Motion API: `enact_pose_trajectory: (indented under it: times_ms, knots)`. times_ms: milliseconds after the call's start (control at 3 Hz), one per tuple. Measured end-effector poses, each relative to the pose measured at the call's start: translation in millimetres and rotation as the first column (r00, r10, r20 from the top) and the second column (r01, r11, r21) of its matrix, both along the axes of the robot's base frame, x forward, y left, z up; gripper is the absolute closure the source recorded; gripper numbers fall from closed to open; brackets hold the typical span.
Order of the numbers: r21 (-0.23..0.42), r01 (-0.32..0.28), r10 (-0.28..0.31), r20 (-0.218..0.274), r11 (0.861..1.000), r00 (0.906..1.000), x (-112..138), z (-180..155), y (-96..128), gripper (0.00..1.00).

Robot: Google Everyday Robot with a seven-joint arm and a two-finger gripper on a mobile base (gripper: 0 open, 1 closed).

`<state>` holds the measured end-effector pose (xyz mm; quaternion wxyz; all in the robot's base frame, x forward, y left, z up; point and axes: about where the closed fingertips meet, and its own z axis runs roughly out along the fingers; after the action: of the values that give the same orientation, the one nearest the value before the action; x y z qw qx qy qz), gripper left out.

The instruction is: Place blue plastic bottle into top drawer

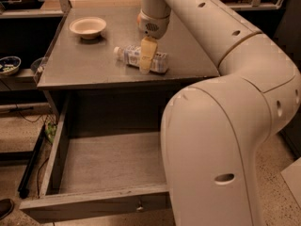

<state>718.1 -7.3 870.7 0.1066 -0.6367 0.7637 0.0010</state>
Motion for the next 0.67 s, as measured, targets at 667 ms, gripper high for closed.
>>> enact_pose_trajectory:
  times_ms: [667]
  knots:
    - [0.002, 0.019, -0.019, -0.031, 1.000, 0.9993, 0.4, -17.0, 0.2, 0.00]
